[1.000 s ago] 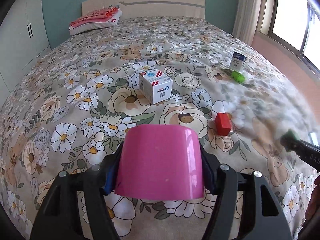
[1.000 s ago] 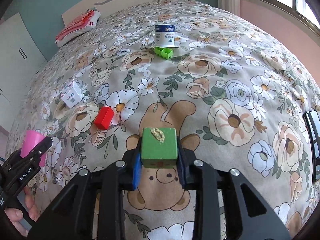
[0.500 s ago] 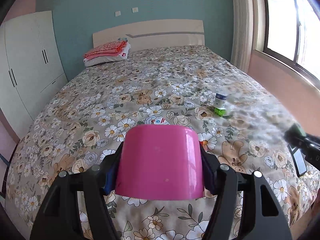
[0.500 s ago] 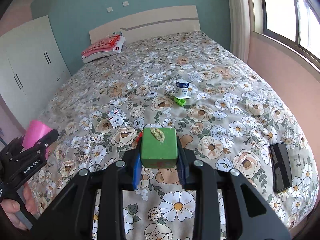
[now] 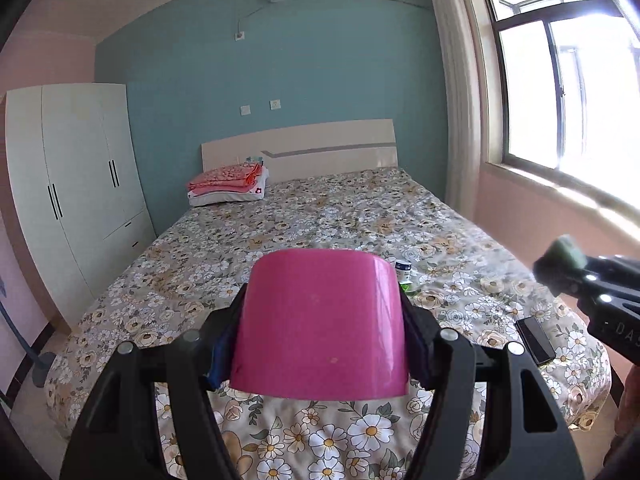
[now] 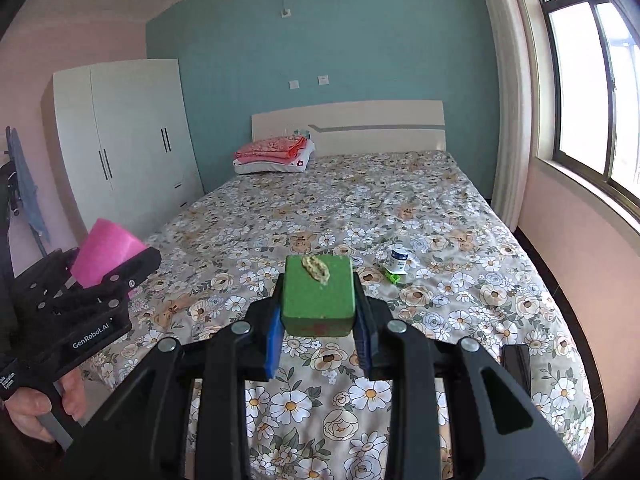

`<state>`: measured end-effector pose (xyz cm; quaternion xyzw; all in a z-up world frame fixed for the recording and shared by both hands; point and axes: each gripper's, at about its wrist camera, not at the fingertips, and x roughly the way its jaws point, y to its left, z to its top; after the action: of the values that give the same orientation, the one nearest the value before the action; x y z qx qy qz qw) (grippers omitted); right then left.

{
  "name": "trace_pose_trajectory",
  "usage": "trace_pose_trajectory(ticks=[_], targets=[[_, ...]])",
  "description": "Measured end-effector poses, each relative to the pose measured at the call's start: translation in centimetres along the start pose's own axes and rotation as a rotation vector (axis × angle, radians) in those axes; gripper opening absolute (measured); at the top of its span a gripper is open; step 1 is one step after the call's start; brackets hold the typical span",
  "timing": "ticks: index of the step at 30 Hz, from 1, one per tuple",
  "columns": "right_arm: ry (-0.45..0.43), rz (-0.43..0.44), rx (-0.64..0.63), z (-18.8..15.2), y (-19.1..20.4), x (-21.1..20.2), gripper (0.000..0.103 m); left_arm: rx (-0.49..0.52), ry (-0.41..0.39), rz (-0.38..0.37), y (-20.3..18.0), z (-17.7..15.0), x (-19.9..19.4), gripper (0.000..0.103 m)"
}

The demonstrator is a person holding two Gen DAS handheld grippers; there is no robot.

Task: Collect trash
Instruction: 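Carry the pink cup and green block over the trash bin with both tools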

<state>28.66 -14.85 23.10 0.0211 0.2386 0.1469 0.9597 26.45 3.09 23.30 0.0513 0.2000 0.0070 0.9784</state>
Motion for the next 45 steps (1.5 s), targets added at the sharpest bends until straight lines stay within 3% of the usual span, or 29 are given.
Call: trace_pose_trajectory(ticks=[8,18,35,45], targets=[[-0.043,0.069,-0.050,-0.7,2.3,-9.0,0.031,-0.005,-0.075,-0.034,0.0,-0.2,-8.7,0.068],[-0.014,0.131,-0.130,-5.1,3.7,-14.5,0.031,0.033,-0.070,-0.003,1.8,-5.0,-13.4,0.068],[0.239,0.171,-0.199,-18.7,3.7,-10.6,0.031,0.043,0.149,-0.086,3.7,-17.4,-12.5,0.068],[0.404,0.227,-0.164,-25.9,3.8,-6.0,0.031,-0.028,0.351,-0.164,3.4,-26.5,-8.7,0.068]])
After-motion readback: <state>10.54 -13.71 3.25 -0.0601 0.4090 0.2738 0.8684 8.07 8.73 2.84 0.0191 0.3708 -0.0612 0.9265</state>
